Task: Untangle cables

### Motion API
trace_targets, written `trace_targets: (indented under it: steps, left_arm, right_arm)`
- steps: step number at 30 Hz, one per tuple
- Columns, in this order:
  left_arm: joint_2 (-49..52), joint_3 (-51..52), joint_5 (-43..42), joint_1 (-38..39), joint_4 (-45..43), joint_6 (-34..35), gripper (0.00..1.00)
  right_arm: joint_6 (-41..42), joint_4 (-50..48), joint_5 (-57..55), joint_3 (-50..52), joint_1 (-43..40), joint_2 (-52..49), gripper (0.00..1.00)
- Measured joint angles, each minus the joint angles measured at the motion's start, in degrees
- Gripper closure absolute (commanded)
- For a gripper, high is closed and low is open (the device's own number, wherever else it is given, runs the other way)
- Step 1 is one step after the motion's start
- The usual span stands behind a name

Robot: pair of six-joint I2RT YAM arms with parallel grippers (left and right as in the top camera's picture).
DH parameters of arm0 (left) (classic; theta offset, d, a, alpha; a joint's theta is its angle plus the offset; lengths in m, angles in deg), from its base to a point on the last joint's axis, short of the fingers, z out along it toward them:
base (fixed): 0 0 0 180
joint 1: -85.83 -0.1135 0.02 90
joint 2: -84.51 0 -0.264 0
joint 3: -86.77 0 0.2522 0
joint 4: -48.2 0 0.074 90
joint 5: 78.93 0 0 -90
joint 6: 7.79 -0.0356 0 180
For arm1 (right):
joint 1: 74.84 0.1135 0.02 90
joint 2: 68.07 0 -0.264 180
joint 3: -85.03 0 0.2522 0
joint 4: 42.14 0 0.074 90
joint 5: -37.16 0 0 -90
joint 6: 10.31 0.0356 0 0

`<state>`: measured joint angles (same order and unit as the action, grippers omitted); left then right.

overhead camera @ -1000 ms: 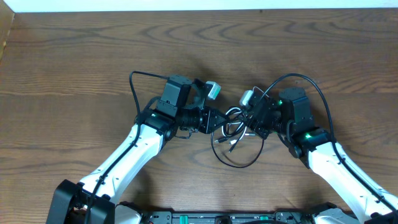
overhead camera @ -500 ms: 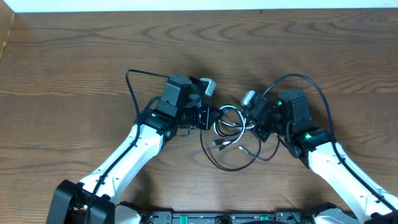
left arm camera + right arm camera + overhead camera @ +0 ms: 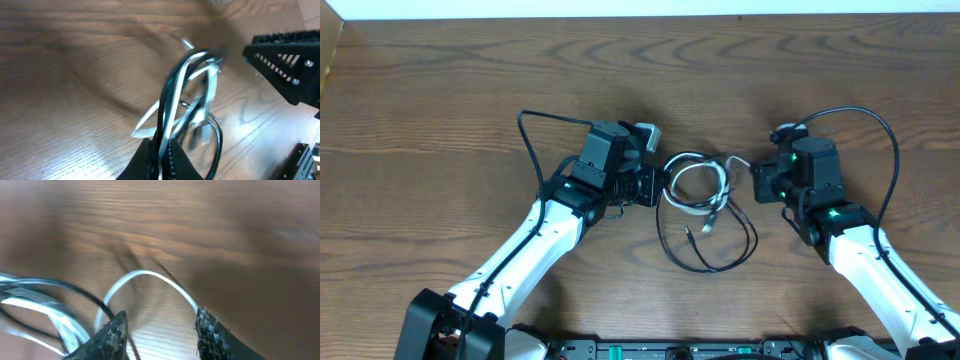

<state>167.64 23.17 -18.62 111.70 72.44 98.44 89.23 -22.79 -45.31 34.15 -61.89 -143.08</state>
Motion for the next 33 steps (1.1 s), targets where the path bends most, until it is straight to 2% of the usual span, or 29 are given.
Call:
trace_targets:
  steps: [8,14,19,22,23,25,26,27,33]
  left_arm:
    - [0.0,0.0,-3.2,0.0,0.0,0.0,0.93]
    - [0.0,0.0,-11.9,-0.1,-2.3,-1.5,0.92]
    - [0.0,0.0,-18.8,-0.2,-5.1,-2.1,0.93]
    - [0.0,0.0,-18.2,-0.2,-4.5,-2.6,0.92]
    - [0.0,0.0,-16.2,-0.2,-3.7,-2.7,0.83]
    - [0.0,0.0,-10.2,-0.2,-1.2,-3.1,0.40]
    - [0.0,0.0,-5.5,-0.2,-0.1,-2.9,0.30]
    - [0.0,0.0,-1.8,-0.3,0.1,-3.0,0.25]
    - [0.0,0.0,10.4,-0.3,-1.5,-3.0,0.14]
  right_arm:
    - [-17.7,-4.6,20.8,0.0,0.0,0.0,0.52]
    - [-23.6,-4.5,30.9,0.0,0.0,0.0,0.49]
    - [-25.0,-3.4,31.1,0.0,0.0,0.0,0.48]
    - [-25.2,-0.7,26.3,0.0,0.0,0.0,0.44]
    - [-25.3,0.3,24.3,0.0,0.0,0.0,0.44]
    - [-25.4,3.1,19.1,0.0,0.0,0.0,0.43]
    - [-25.4,4.3,16.5,0.0,0.0,0.0,0.43]
    - [-25.4,5.0,15.1,0.0,0.0,0.0,0.43]
    - [-25.4,5.3,11.4,0.0,0.0,0.0,0.43]
